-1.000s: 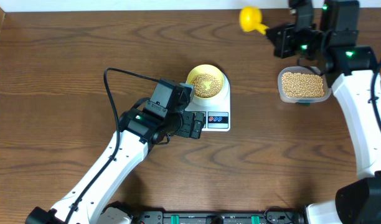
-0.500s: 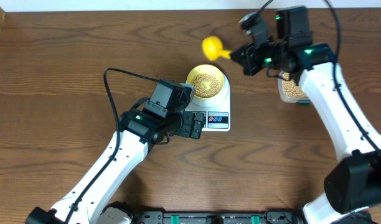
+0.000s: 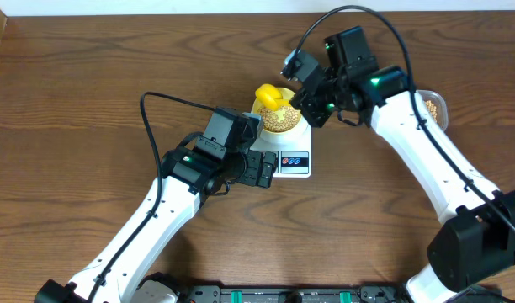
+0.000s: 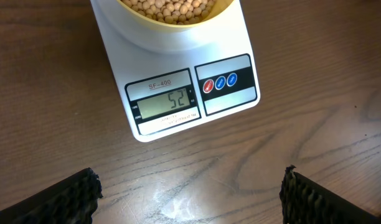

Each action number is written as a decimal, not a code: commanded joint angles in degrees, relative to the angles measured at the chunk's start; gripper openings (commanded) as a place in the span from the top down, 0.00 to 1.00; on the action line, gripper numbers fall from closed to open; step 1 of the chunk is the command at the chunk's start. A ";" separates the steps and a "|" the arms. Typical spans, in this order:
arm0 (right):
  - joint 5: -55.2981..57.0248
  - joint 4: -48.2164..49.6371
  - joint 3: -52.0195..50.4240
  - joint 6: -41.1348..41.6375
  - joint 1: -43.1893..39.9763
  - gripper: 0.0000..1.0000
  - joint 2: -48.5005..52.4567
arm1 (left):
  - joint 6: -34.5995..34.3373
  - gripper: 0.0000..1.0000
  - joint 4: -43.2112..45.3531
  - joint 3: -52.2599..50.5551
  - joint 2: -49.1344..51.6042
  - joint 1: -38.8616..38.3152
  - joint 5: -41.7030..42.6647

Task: Scoop item into bowl and weigh 50g on scale
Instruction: 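Carry the scoop left over the yellow bowl, then hold the scoop tipped over the bowl with the right gripper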

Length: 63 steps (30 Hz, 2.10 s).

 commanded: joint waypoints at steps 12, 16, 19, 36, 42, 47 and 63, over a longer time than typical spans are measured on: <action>6.78 1.07 -0.02 -2.67 0.92 0.99 3.32 | 0.31 0.06 0.02 -0.46 -0.72 0.04 0.22; 7.08 1.07 -0.02 -2.64 1.03 0.99 3.39 | 0.31 0.06 0.02 -0.46 -0.72 0.04 0.22; 8.92 1.18 -0.02 -2.67 1.38 0.99 3.43 | 0.31 0.06 0.00 -0.46 -0.72 0.04 0.22; 9.81 1.11 -0.13 -2.89 2.47 0.99 3.50 | 0.31 0.06 0.02 -0.46 -0.72 0.04 0.22; 9.79 1.49 -0.85 -2.89 2.47 0.99 3.50 | 0.31 0.06 0.00 -0.46 -0.72 0.04 0.22; 9.77 1.70 -1.18 -2.89 2.49 0.99 3.52 | 0.31 0.06 0.02 -0.46 -0.72 0.04 0.22; 11.87 1.44 -2.58 -4.13 3.06 0.99 3.69 | 0.31 0.06 0.02 -0.46 -0.72 0.04 0.20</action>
